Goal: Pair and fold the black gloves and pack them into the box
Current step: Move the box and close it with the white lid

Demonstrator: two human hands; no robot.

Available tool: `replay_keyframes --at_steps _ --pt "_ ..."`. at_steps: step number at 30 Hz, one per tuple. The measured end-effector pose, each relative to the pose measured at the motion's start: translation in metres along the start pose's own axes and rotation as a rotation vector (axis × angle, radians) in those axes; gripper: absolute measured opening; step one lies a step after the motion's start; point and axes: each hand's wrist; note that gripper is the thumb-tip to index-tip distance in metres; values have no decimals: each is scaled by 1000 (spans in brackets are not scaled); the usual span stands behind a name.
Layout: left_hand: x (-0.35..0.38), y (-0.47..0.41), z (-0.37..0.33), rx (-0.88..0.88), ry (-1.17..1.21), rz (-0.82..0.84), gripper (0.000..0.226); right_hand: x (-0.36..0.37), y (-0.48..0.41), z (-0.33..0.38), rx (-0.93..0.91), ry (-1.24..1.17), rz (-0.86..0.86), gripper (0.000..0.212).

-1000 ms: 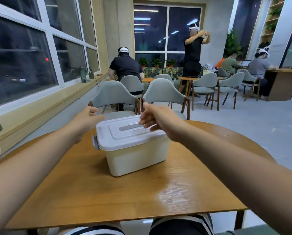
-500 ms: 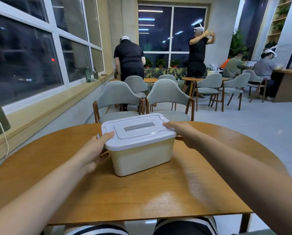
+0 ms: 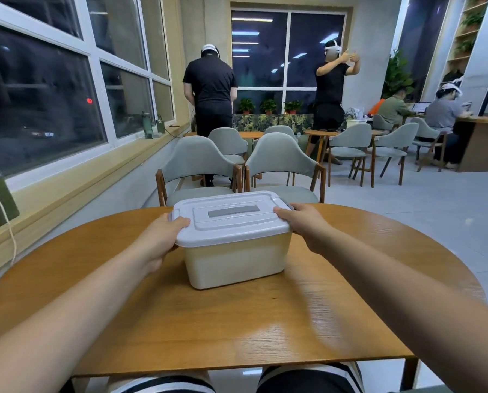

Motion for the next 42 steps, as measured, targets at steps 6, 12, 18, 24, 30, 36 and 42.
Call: replay_keyframes --at_steps 6,12,18,24,30,36,42 --pt "0 -12 -8 30 -153 6 37 8 4 0 -126 278 -80 43" --pt "-4 -24 -13 -4 -167 14 73 10 13 -1 -147 417 -132 35" --pt "-1 -25 -11 23 -135 -4 25 9 25 -6 -177 313 -122 43" --pt "-10 -20 -1 11 78 -55 46 5 36 -18 -172 70 -81 87" --pt "-19 -21 46 7 -160 -44 38 -2 45 -58 -144 71 -22 96" --pt "-12 -27 81 145 -583 -34 37 0 49 -79 -97 314 53 68" --pt "-10 -26 88 198 -846 77 45 6 39 -87 -111 533 93 60"
Point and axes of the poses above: each hand's wrist, its own y-axis away from the middle knuckle, its own x-axis out of the palm, z = x × y, and after that the axes turned 2 degrees about -z, right-handed
